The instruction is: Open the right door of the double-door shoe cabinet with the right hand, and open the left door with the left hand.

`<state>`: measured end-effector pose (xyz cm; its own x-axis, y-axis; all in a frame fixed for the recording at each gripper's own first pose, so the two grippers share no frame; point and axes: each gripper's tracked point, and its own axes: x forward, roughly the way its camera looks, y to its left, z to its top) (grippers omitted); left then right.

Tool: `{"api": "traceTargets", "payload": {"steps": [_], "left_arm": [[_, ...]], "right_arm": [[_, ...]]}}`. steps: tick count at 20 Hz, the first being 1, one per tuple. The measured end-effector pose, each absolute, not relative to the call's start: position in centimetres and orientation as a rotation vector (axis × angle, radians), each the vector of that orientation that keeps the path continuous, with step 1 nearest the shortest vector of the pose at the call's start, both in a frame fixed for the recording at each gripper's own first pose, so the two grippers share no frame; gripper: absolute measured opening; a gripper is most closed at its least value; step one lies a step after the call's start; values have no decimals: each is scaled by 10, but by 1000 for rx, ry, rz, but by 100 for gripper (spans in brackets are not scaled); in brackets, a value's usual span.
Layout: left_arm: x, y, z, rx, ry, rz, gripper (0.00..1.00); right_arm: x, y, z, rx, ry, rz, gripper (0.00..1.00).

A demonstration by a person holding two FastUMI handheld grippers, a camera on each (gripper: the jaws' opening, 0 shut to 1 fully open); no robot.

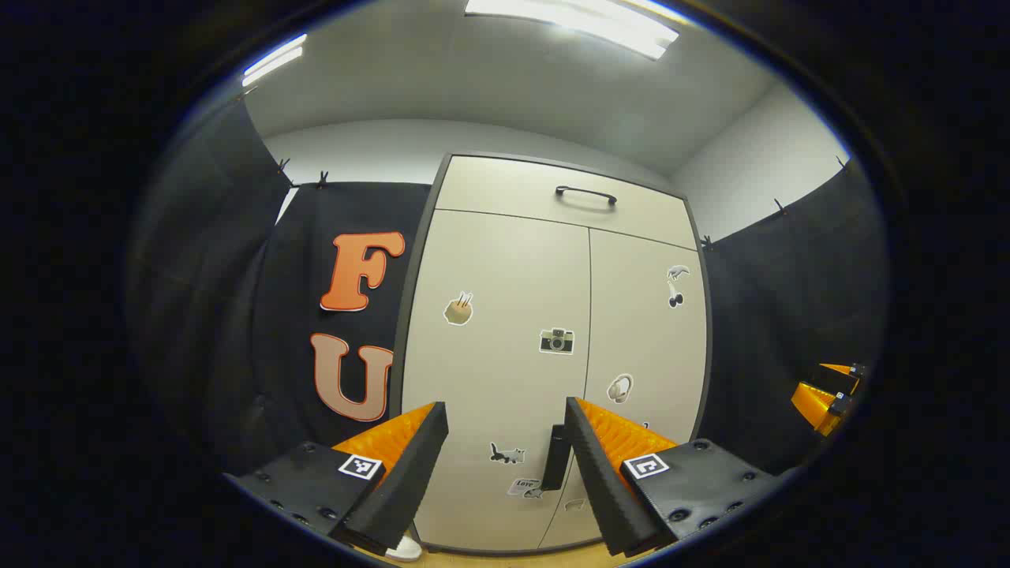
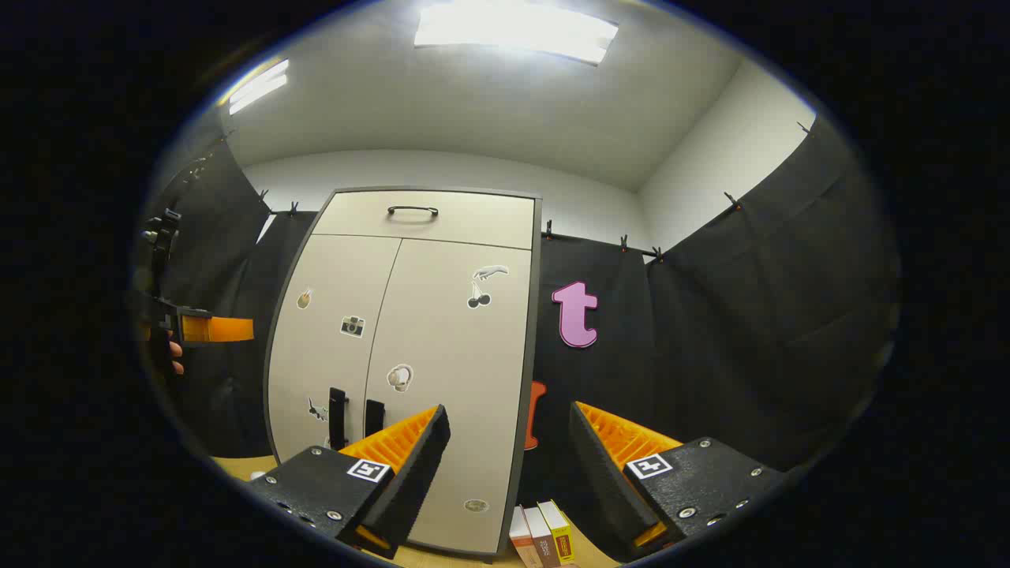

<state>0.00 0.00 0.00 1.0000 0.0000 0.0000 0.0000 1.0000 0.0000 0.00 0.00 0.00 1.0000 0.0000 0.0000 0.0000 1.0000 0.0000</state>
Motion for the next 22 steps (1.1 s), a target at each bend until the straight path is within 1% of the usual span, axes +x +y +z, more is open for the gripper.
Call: {"api": "traceTargets", "payload": {"steps": [1, 5, 6, 7, 9, 11, 12, 15, 16, 17, 18, 19, 20, 21, 22], "left_arm": [[2, -4, 1, -4, -4, -13, 95], [8, -8, 8, 21, -19, -21, 95], [10, -11, 8, 16, -19, -27, 93], [11, -11, 9, 5, -17, -28, 95], [13, -11, 9, -32, -11, -33, 95], [14, -9, 13, -53, -8, -32, 97], [16, -9, 14, -52, -6, -31, 95], [17, -10, 10, -35, 3, -31, 95], [17, -12, 6, -28, 9, -33, 97], [17, -14, 4, -19, 15, -36, 97], [17, -14, 3, -7, 15, -33, 95], [17, -13, 4, 4, 11, -28, 95], [16, -12, 5, 11, 6, -24, 93], [15, -12, 5, 15, 3, -21, 95], [14, -12, 6, 16, 1, -18, 95]], "right_arm": [[0, 0, 1, 10, -3, -4, 94], [5, -7, 2, 16, 3, -28, 94], [6, -9, 1, 15, 8, -36, 94], [8, -10, -1, 20, 15, -41, 94], [8, -11, -3, 35, 26, -46, 94], [10, -14, -1, 25, 20, -54, 94], [10, -16, 2, 11, 11, -58, 94], [11, -21, -4, -1, 39, -76, 94], [12, -22, -6, 10, 49, -80, 94], [12, -23, -7, 23, 51, -81, 94], [13, -25, -7, 35, 58, -84, 94], [13, -26, -8, 49, 70, -87, 94], [13, -27, -11, 60, 85, -90, 93], [13, -27, -13, 64, 96, -88, 94], [13, -26, -14, 62, 103, -86, 94]]}}
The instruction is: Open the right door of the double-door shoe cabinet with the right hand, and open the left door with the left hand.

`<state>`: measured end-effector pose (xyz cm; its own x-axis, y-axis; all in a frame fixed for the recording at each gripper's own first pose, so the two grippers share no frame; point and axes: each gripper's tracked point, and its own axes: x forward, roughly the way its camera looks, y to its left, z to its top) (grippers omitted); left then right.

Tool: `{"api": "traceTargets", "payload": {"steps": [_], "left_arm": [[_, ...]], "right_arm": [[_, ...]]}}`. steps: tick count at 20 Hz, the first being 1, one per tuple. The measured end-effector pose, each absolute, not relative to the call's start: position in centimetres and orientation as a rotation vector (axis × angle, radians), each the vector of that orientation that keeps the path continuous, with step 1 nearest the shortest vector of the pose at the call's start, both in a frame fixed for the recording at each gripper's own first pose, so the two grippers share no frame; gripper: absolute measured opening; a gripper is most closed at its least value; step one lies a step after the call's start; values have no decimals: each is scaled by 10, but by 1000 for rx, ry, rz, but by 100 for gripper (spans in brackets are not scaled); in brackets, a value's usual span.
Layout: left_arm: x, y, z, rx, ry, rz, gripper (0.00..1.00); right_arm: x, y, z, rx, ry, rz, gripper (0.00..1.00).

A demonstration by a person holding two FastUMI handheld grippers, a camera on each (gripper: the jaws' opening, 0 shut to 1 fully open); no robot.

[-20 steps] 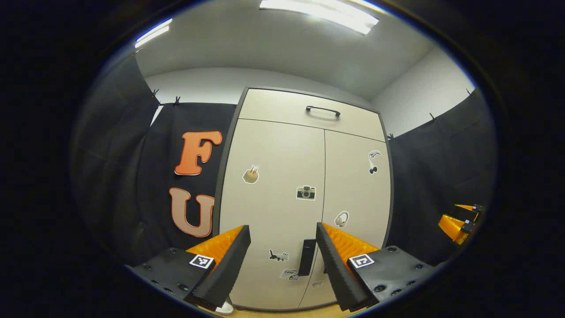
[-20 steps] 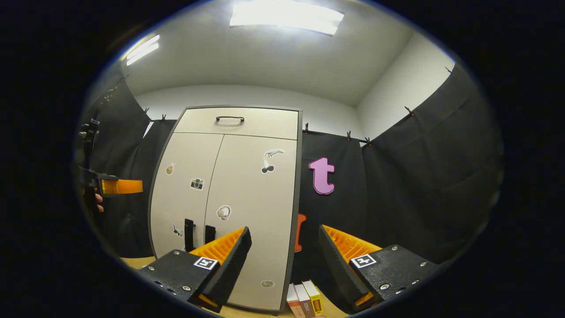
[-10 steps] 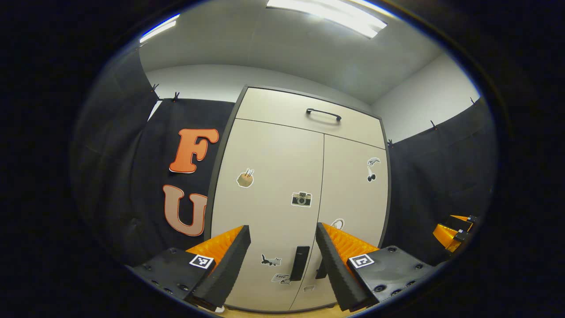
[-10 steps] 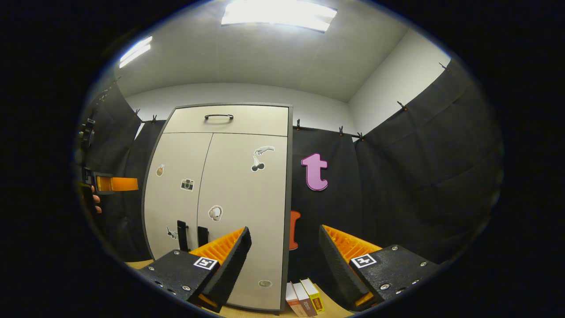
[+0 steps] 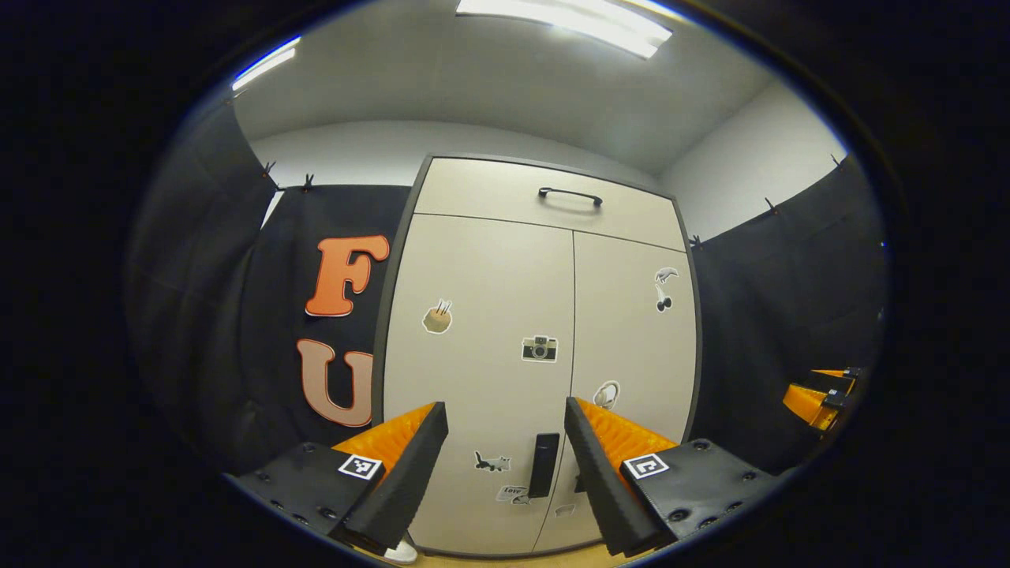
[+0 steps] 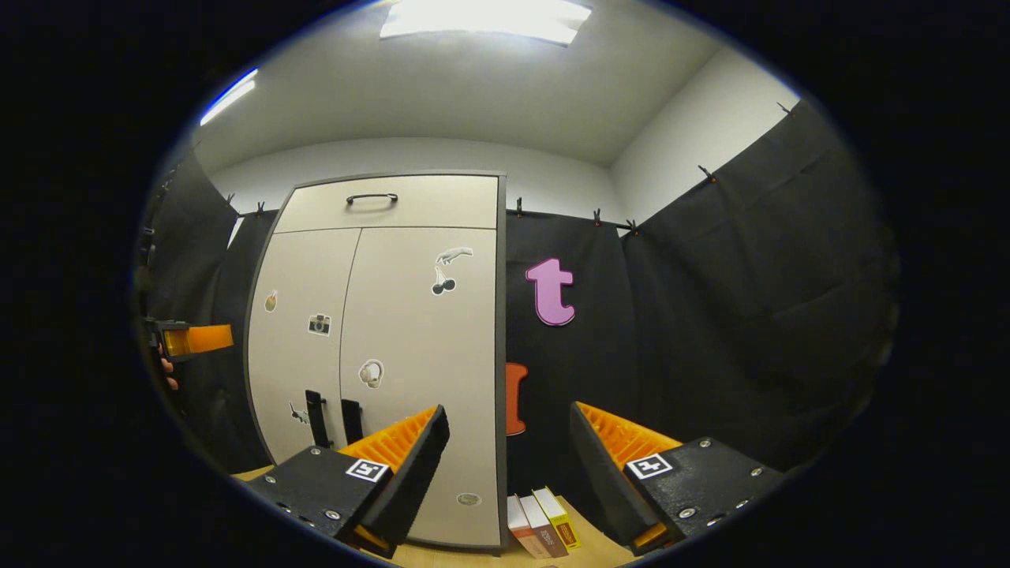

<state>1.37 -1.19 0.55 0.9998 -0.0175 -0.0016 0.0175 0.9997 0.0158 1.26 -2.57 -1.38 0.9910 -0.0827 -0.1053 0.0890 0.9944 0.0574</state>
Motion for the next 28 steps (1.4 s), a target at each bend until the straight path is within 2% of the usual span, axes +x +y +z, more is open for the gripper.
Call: {"api": "traceTargets", "payload": {"steps": [8, 9, 10, 21, 28], "left_arm": [[-1, 11, 2, 26, -6, 46, 95], [-4, 15, 0, 25, -2, 51, 93], [-6, 19, -1, 25, 4, 55, 96], [-27, 89, -17, 31, 26, 172, 95], [-34, 124, -34, 80, 54, 209, 95]], "right_arm": [[17, 3, -24, 45, 124, -30, 94], [18, 8, -28, 52, 133, -17, 94], [20, 14, -33, 60, 145, -6, 94], [53, 64, -76, 90, 237, 59, 94], [86, 108, -123, 171, 364, 98, 90]]}}
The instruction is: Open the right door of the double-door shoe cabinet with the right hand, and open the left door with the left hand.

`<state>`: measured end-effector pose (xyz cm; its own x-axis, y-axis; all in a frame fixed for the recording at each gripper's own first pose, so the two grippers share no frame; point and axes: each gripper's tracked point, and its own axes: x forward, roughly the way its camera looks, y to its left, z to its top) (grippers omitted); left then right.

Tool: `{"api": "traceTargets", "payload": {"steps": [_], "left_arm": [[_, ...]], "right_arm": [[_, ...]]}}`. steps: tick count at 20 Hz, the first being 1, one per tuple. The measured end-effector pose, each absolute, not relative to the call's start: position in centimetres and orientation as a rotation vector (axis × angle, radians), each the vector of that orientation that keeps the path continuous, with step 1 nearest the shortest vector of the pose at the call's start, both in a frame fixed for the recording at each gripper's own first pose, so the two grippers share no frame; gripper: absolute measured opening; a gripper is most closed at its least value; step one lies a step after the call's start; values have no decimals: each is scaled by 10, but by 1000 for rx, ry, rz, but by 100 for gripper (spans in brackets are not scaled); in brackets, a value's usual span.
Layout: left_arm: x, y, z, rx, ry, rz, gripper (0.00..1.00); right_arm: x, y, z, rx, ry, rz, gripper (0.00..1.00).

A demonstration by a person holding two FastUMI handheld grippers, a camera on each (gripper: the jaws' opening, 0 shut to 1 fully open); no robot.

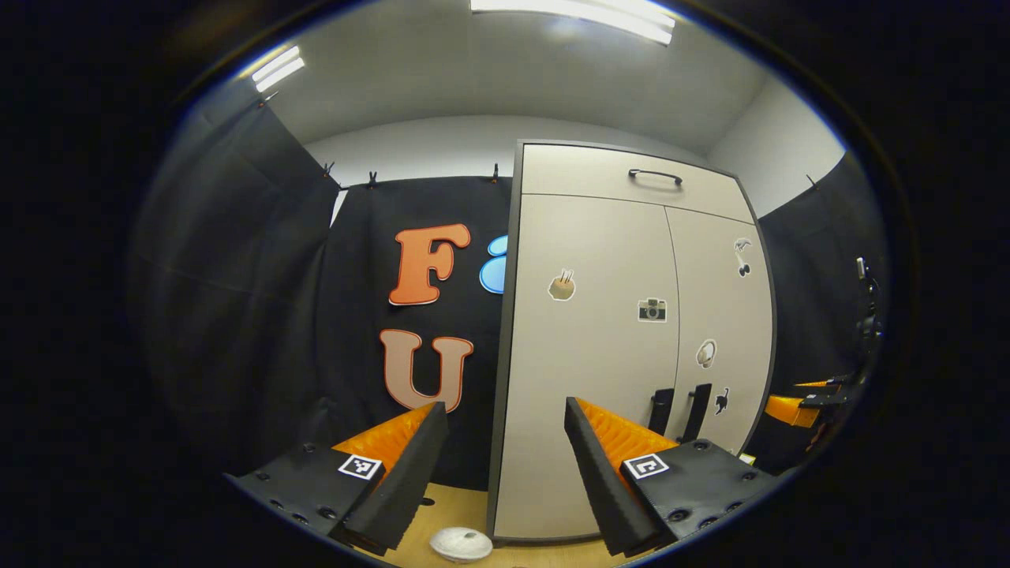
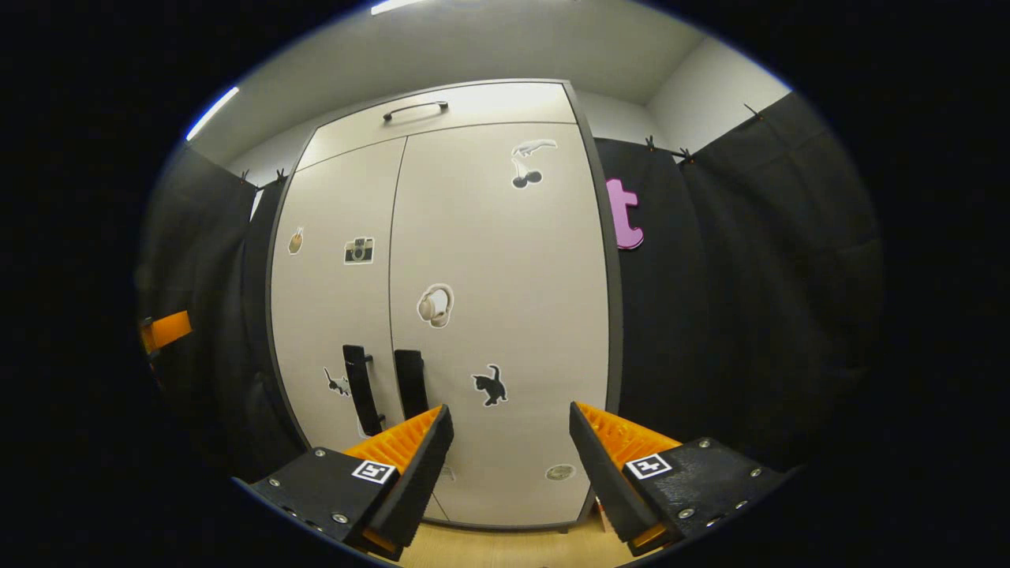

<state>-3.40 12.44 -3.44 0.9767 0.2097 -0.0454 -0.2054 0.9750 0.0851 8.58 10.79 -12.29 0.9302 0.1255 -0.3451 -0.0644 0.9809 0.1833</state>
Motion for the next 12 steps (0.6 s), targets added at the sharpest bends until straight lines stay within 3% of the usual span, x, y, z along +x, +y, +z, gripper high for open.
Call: {"api": "traceTargets", "payload": {"steps": [9, 12], "left_arm": [[-33, 164, -61, 77, 102, 210, 96], [-24, 161, -70, 71, 111, 167, 94]], "right_arm": [[128, 187, -166, 242, 447, 200, 81], [139, 196, -180, 236, 471, 170, 79]]}}
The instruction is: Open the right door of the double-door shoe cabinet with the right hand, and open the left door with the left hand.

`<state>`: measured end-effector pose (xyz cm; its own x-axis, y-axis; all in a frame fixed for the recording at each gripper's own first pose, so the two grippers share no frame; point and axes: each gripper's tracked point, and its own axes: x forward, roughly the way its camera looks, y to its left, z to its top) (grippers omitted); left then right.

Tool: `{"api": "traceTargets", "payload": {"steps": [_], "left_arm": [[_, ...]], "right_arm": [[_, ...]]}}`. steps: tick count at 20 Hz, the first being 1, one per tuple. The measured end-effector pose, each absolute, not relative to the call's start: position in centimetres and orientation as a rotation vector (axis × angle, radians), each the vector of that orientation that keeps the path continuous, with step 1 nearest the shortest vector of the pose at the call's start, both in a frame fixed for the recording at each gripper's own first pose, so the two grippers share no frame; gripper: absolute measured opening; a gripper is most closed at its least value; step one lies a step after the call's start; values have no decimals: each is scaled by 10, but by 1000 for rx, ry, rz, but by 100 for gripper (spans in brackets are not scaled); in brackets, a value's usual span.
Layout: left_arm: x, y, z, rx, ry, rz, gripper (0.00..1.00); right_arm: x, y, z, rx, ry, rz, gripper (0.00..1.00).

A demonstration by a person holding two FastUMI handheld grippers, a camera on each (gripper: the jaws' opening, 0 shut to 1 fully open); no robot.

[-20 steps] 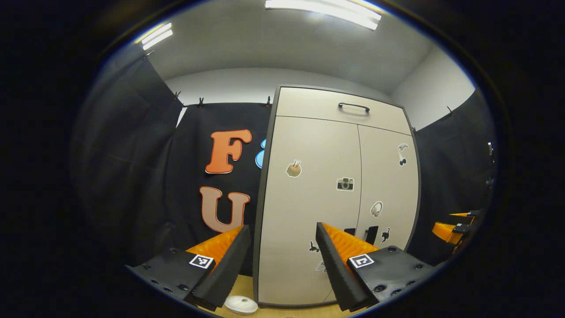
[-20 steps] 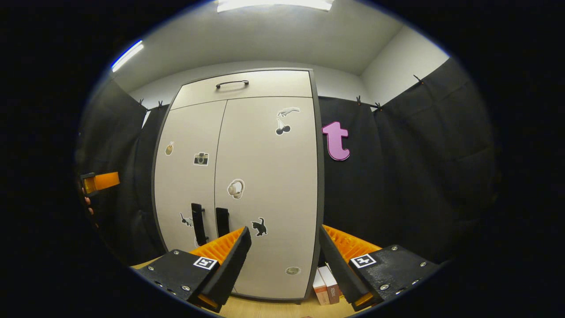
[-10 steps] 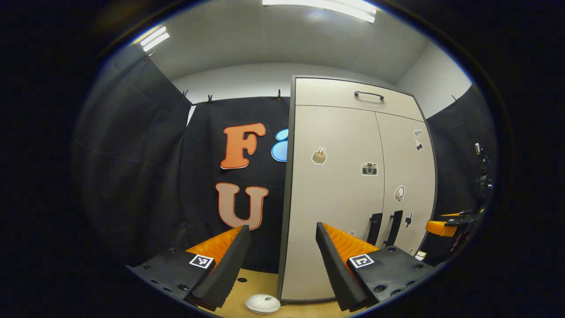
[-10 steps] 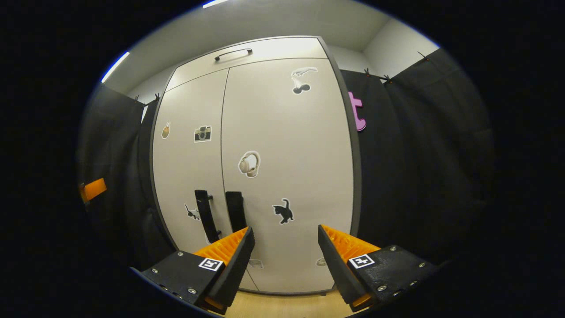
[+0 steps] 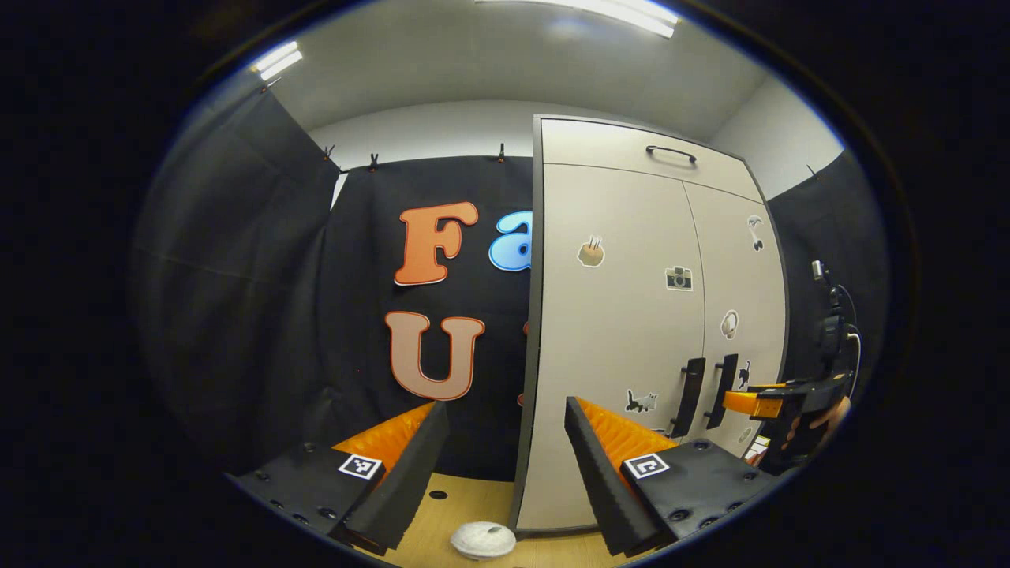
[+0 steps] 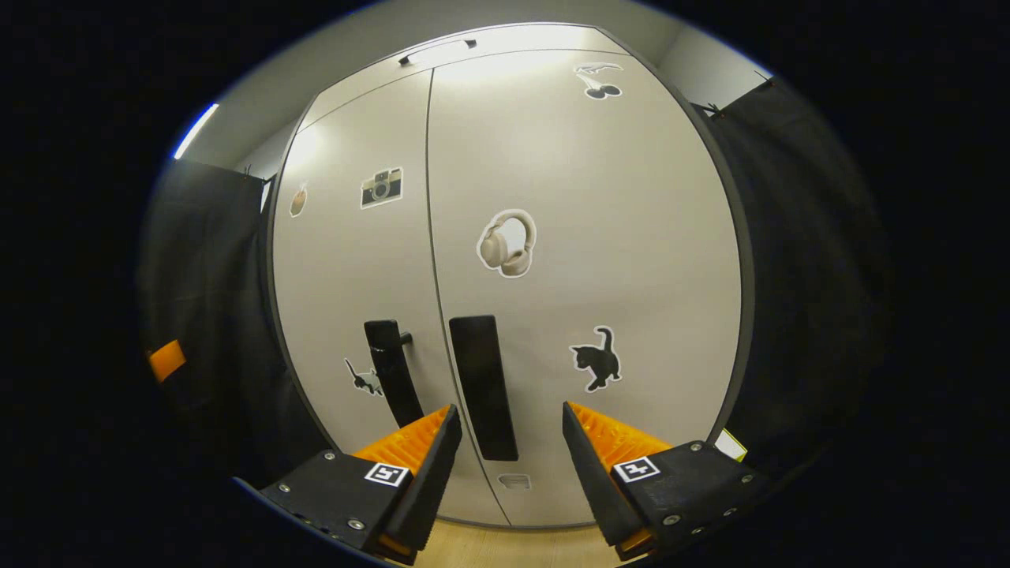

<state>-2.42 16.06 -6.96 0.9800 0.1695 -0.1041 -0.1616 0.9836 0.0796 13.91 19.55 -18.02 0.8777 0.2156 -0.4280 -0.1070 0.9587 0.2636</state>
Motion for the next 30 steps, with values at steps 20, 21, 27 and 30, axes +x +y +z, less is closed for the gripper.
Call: {"api": "traceTargets", "payload": {"steps": [20, 21, 27, 30], "left_arm": [[-5, 150, -90, 28, 137, 81, 98], [-8, 148, -87, 34, 128, 82, 95], [-17, 134, -83, 30, 135, 93, 95], [-27, 123, -89, 13, 166, 102, 96]], "right_arm": [[162, 218, -215, 211, 524, 104, 26], [161, 218, -215, 217, 526, 104, 23], [149, 217, -208, 215, 530, 139, 22], [141, 215, -203, 217, 520, 163, 22]]}}
